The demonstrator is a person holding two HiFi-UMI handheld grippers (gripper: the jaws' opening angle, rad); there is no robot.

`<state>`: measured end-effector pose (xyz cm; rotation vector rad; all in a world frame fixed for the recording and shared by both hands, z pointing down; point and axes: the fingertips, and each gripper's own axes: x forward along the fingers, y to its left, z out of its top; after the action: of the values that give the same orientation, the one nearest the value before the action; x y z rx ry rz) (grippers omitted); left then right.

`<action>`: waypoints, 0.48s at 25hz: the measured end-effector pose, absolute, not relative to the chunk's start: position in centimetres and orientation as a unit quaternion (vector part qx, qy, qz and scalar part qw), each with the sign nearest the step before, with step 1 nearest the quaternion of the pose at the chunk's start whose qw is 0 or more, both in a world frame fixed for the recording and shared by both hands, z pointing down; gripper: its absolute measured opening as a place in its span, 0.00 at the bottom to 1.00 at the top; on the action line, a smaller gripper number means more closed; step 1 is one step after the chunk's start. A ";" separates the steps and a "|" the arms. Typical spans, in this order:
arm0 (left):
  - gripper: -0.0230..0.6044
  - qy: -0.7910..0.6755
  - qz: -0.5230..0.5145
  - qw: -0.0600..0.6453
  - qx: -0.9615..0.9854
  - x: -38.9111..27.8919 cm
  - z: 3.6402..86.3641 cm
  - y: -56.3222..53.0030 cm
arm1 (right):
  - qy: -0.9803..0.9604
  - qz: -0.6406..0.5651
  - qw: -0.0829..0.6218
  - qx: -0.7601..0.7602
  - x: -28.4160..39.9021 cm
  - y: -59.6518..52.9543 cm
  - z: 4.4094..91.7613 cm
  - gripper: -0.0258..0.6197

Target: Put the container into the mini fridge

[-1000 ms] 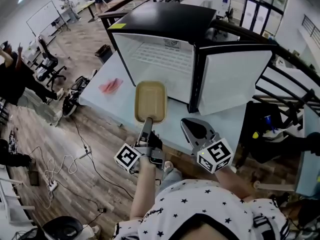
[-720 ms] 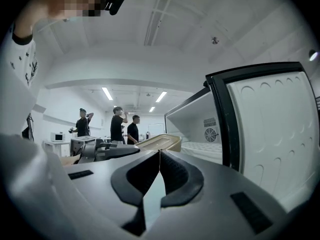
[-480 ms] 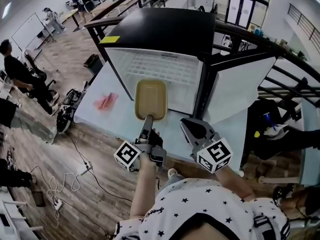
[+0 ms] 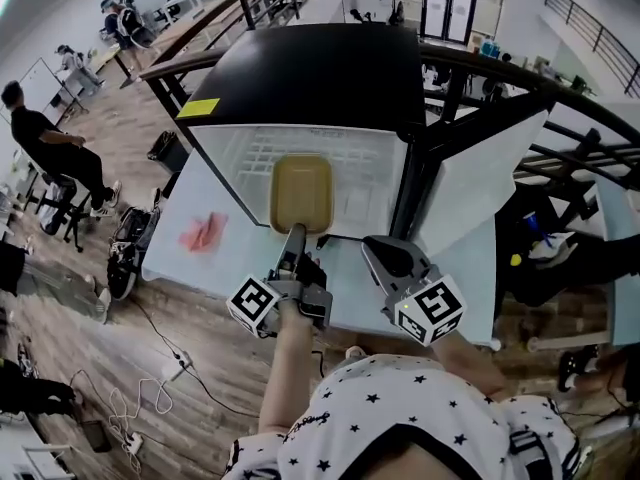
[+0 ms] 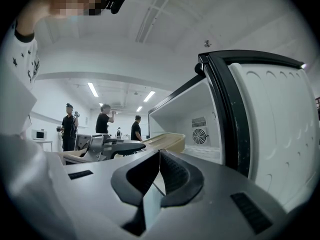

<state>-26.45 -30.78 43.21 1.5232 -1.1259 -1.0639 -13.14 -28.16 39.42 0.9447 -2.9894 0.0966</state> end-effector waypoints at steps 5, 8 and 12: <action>0.37 -0.442 -0.424 0.480 0.627 -26.6 43.3 -33.2 | -0.947 0.030 0.003 0.320 -13.5 -29.5 39.6 0.07; 0.37 -0.433 -0.418 0.493 0.629 -26.6 43.4 -34.7 | -0.943 0.030 0.002 0.331 -13.7 -30.3 39.6 0.07; 0.37 -0.423 -0.410 0.505 0.631 -26.7 43.6 -36.5 | -0.938 0.031 0.000 0.346 -13.9 -31.2 39.9 0.07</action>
<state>-26.66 -36.46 43.58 1.5229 -1.0203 -0.9887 -13.92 -31.19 39.86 1.0853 -2.9462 0.0977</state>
